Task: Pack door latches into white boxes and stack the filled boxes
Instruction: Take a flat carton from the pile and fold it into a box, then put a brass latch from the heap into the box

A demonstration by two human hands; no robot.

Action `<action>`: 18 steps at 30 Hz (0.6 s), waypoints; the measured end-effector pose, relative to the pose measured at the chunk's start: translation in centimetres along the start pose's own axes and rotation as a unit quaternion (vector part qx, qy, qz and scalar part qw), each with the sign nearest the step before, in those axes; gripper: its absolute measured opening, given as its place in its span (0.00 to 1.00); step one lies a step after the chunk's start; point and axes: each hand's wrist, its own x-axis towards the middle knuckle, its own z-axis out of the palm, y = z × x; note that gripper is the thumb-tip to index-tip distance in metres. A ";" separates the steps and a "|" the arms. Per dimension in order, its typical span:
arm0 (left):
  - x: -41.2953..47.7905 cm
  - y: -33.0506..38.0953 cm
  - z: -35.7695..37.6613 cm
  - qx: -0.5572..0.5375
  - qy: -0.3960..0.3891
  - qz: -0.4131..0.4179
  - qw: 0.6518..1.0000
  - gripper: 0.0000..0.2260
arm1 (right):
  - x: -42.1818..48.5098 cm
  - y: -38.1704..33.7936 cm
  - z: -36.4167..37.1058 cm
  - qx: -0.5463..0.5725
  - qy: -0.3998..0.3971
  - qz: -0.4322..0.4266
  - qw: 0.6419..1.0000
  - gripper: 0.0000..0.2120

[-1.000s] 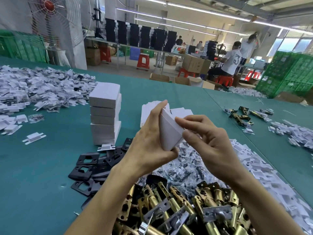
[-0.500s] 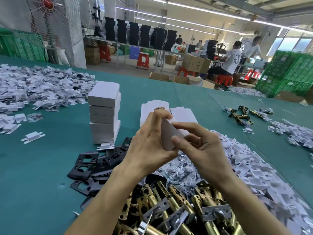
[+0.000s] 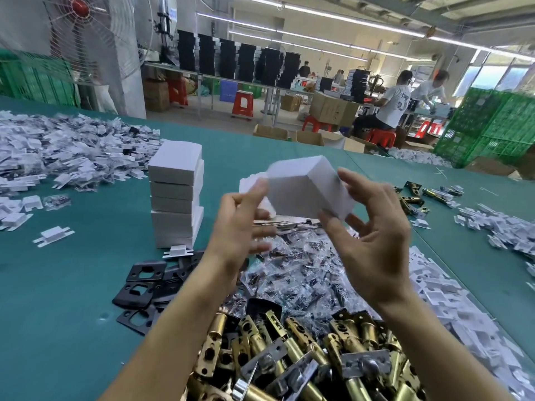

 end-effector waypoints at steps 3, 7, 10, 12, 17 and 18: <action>-0.1 0.1 -0.4 -0.158 -0.213 -0.196 0.944 0.39 | -0.8 -0.2 1.1 -0.041 -0.053 -0.085 0.994 0.27; 0.1 0.0 -0.8 -0.304 -0.237 -0.225 0.895 0.35 | -1.7 -0.1 2.4 -0.022 -0.181 -0.109 0.977 0.25; 0.6 0.0 -1.3 -0.311 -0.179 -0.199 0.912 0.30 | -1.3 0.1 2.7 -0.022 -0.249 -0.079 0.965 0.20; 1.1 0.1 -1.7 -0.246 -0.099 -0.159 0.951 0.30 | -0.5 0.3 2.5 -0.055 -0.306 -0.033 0.950 0.18; 1.9 0.3 -3.5 -0.098 0.025 -0.018 0.995 0.38 | -0.5 0.1 3.4 -0.114 -0.430 0.113 0.889 0.09; 2.0 0.3 -3.6 -0.061 0.030 0.014 0.998 0.36 | -0.6 -0.3 4.0 -0.123 -0.458 0.122 0.872 0.08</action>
